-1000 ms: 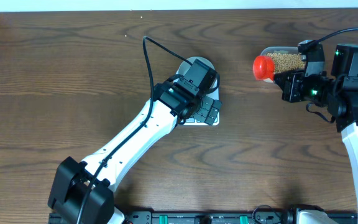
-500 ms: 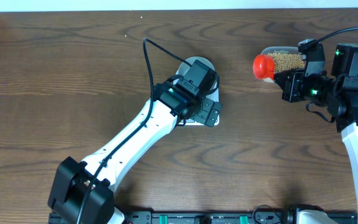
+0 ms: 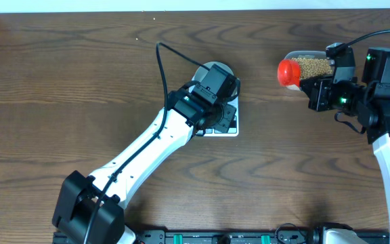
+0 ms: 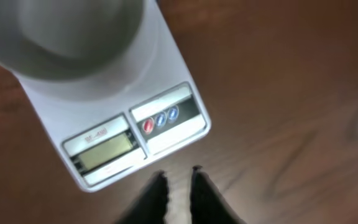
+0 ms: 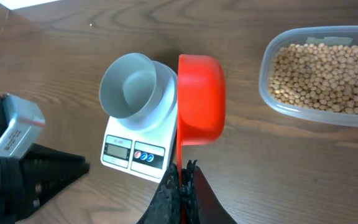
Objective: Scoop item into bowl and weigh 50g on scale
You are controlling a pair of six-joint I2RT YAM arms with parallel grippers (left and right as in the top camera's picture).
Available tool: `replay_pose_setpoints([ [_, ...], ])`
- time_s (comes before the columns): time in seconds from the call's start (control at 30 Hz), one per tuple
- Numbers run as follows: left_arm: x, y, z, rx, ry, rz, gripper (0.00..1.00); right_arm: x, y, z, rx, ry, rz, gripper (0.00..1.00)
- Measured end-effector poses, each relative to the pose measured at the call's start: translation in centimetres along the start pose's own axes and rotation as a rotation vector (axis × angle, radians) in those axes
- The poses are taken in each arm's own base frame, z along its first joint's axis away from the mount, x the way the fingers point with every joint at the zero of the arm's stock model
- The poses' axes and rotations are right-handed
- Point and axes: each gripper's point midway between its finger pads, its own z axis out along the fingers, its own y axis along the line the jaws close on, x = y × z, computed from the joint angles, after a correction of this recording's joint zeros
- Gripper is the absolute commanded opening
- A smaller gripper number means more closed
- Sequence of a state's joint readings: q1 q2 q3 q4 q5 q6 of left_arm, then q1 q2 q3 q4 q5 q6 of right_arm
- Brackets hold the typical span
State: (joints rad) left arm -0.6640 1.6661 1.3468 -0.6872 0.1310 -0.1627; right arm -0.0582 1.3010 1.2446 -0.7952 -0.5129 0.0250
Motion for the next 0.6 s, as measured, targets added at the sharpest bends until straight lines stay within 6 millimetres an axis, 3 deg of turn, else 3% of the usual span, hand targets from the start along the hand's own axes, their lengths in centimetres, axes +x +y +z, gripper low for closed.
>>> replay_pose_setpoints([
  [0.2, -0.3, 0.9, 1.1, -0.053, -0.006, -0.063, 0.07, -0.1, -0.6, -0.2, 0.021, -0.004, 0.003, 0.01],
  [0.6, 2.3, 2.5, 6.1, -0.122, 0.126, -0.101, 0.07, 0.0, -0.6, -0.2, 0.021, 0.0, 0.0, 0.01],
])
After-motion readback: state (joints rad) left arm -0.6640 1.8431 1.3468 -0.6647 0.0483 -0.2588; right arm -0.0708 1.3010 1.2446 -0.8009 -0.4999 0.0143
